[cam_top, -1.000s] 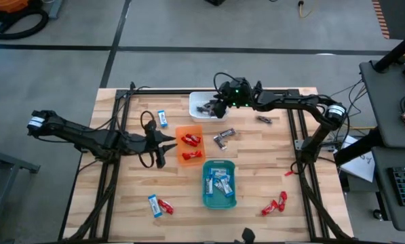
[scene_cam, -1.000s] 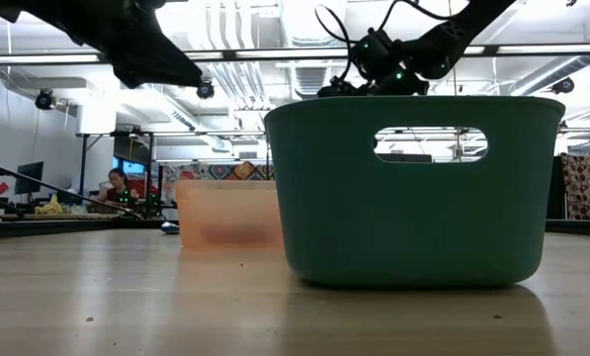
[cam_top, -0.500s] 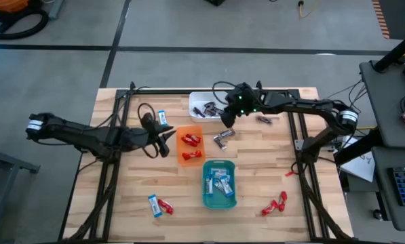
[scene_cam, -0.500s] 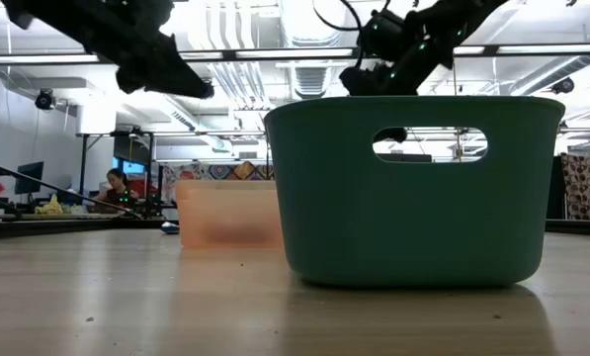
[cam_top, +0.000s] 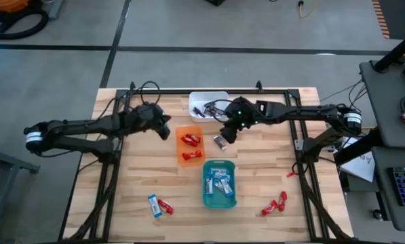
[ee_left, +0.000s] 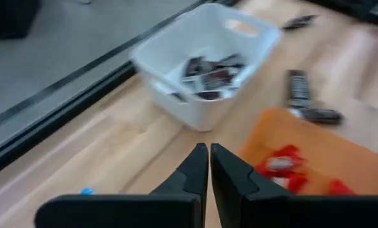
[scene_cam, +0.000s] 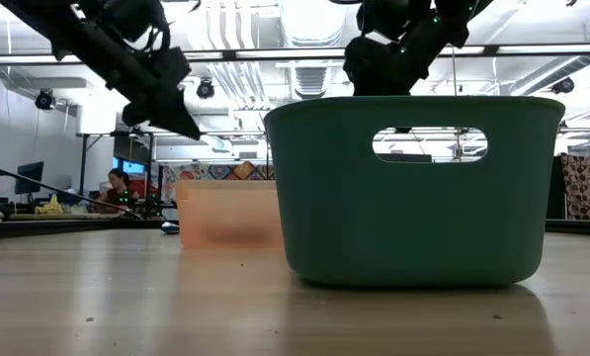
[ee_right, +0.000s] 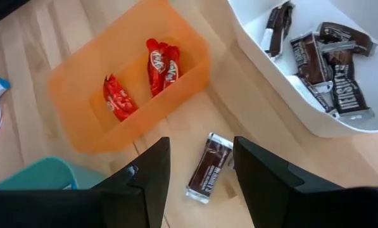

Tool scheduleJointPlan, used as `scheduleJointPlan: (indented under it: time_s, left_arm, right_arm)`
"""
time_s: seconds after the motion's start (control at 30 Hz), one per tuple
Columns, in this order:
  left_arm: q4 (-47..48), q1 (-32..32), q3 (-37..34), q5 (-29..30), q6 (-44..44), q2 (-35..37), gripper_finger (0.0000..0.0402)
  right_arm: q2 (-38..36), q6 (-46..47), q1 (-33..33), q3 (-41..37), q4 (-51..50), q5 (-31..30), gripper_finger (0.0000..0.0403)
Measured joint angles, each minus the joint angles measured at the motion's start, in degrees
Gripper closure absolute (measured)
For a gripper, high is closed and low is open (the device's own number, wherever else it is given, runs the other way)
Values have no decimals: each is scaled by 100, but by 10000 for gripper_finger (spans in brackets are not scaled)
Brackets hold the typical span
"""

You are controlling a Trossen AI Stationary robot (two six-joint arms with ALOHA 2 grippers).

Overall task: Sort candy
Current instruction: Put the white chocolate bar into the green bin

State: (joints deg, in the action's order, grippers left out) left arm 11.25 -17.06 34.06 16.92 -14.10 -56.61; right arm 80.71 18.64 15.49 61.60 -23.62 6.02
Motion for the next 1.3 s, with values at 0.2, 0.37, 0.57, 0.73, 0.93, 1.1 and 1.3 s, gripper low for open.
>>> scheduleJointPlan:
  time_s: [0.2, 0.37, 0.57, 0.73, 0.93, 1.1, 1.3]
  left_arm:
    - [131, -842, 0, 1, -97, -60, 401]
    - [273, -1457, 0, 3, -428, -226, 401]
    - [276, -1700, 0, 14, -784, -759, 401]
    - [205, -1699, 0, 53, -1093, -1400, 400]
    - [187, -1696, 0, 54, -1366, -1994, 362]
    - [151, -1696, 0, 54, -1469, -2199, 308]
    - [150, -1696, 0, 53, -1531, -2487, 244]
  right_arm:
    - [0, 139, -132, 0, -58, -150, 251]
    - [0, 139, -160, 0, -383, -511, 254]
    - [0, 137, -163, 0, -528, -515, 254]
    - [0, 87, -163, 0, -527, -517, 253]
    - [7, 23, -160, 0, -522, -625, 256]
    - [80, -18, -163, 0, -505, -622, 257]
    - [116, -47, -163, 0, -481, -620, 257]
